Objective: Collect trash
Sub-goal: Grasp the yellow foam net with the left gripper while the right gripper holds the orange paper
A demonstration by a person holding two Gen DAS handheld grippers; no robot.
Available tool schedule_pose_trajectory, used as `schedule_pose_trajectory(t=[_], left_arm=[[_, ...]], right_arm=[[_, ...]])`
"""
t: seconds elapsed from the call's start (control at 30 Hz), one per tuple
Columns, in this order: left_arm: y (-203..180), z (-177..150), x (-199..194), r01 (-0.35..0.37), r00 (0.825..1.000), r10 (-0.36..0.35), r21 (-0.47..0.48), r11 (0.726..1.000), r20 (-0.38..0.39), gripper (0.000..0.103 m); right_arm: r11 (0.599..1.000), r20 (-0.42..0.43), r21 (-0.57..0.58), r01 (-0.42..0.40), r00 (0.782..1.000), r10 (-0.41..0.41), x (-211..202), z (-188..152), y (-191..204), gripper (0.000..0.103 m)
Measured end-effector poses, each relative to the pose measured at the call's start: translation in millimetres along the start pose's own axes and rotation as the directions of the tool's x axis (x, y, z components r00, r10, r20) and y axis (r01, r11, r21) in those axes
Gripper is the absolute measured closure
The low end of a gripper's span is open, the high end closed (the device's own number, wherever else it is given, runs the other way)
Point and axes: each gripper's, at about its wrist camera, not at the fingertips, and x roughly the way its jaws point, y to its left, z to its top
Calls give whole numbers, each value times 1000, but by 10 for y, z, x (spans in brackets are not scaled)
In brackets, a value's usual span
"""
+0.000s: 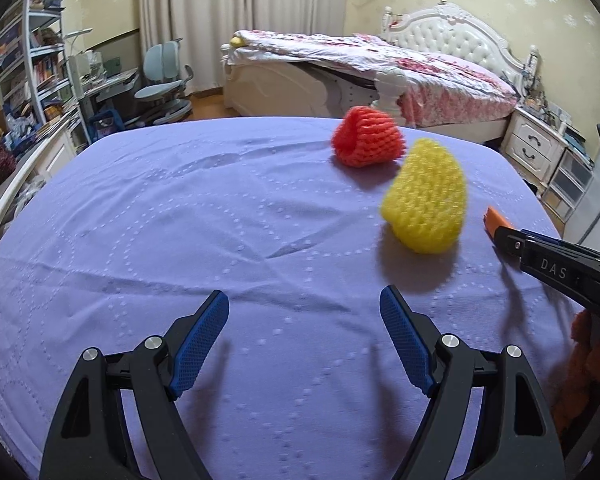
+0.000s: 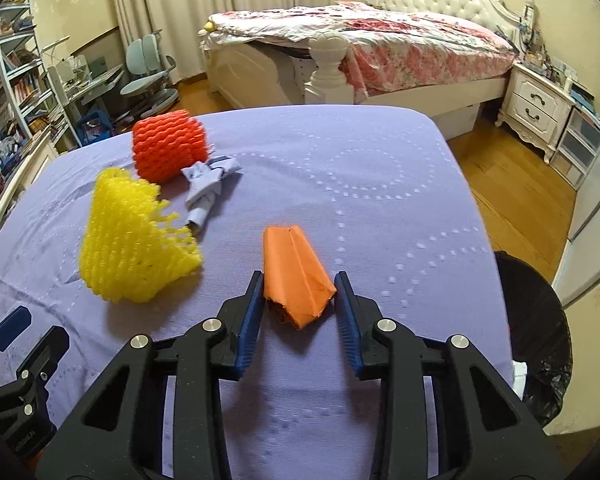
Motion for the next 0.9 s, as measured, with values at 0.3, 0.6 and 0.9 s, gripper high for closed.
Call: schedule_pose_trajectory(t=[0.3, 0.6, 0.9], left_arm=[[-464, 104, 78, 71, 997, -73, 97, 993, 21, 23], [-621, 296, 261, 74, 997, -77, 102, 992, 24, 23], [-614, 424, 394, 82, 996, -84, 92, 992, 16, 23]], right_arm=[[1000, 2, 23, -10, 1000, 10, -53, -10, -267, 69], [999, 1, 35, -28, 1000, 28, -19, 37, -353, 68], [999, -2, 25, -27, 1000, 27, 27, 85, -332, 68]])
